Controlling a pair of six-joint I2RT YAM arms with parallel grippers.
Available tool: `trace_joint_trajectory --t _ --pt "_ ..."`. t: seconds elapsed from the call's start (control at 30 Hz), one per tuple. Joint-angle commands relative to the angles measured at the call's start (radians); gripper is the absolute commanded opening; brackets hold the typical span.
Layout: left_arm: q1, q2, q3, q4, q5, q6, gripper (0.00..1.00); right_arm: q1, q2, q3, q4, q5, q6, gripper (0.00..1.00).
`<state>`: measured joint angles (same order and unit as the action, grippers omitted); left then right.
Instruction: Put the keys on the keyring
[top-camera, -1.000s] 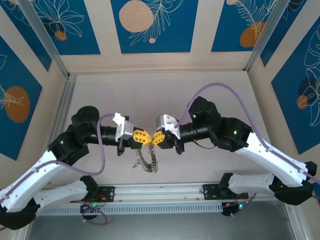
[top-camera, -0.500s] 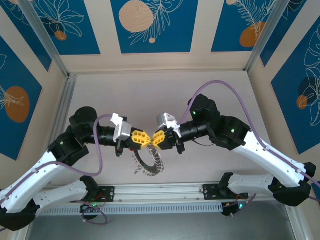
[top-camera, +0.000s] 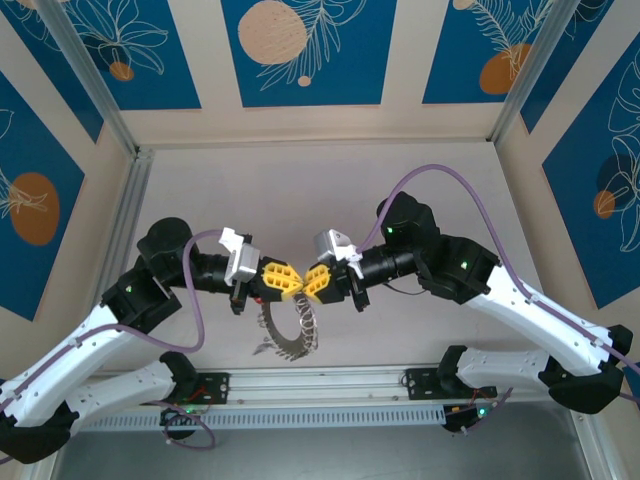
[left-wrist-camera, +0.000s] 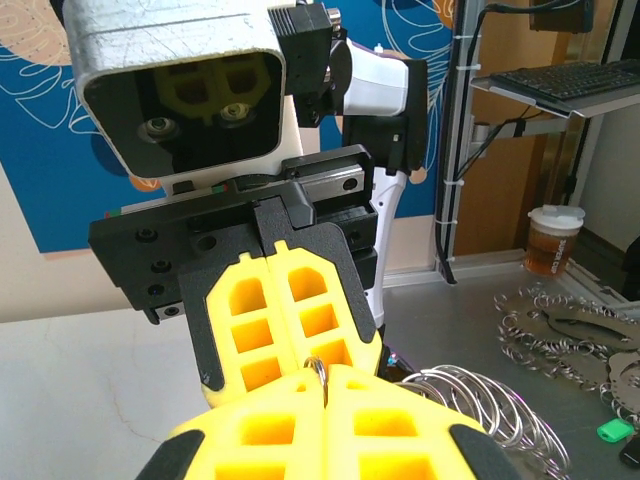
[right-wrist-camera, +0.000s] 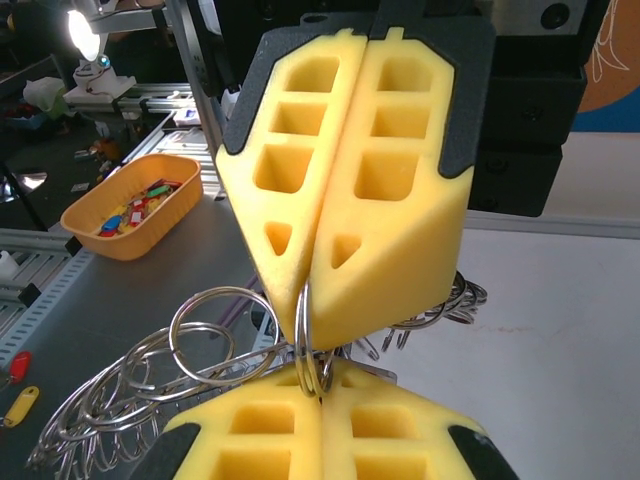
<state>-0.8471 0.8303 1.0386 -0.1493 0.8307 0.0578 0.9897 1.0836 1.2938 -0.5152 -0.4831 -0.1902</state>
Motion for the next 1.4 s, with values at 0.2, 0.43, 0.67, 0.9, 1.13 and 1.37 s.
trace_joint_trajectory --t 0.2,0.43,0.67,0.9,1.13,1.37 --pt "0.01 -0.017 0.023 0.048 0.002 0.025 0.0 0.018 -0.022 -0.021 0.01 0.105 -0.005 0.21" --pt "0.013 -0.01 0.037 -0.035 -0.026 0.056 0.0 0.016 -0.13 -0.062 0.034 0.247 0.01 0.41" --pt "0.013 -0.014 0.037 -0.035 -0.022 0.047 0.0 0.026 -0.143 -0.091 0.103 0.244 0.014 0.38" --pt "0.012 -0.017 0.03 -0.033 -0.027 0.038 0.0 0.037 -0.107 -0.09 0.13 0.175 0.011 0.34" --pt "0.012 -0.016 0.027 -0.023 -0.03 0.04 0.0 0.048 -0.103 -0.103 0.137 0.156 0.014 0.31" --pt "0.012 -0.019 0.026 -0.032 -0.033 0.043 0.0 0.05 -0.147 -0.126 0.116 0.159 0.013 0.36"
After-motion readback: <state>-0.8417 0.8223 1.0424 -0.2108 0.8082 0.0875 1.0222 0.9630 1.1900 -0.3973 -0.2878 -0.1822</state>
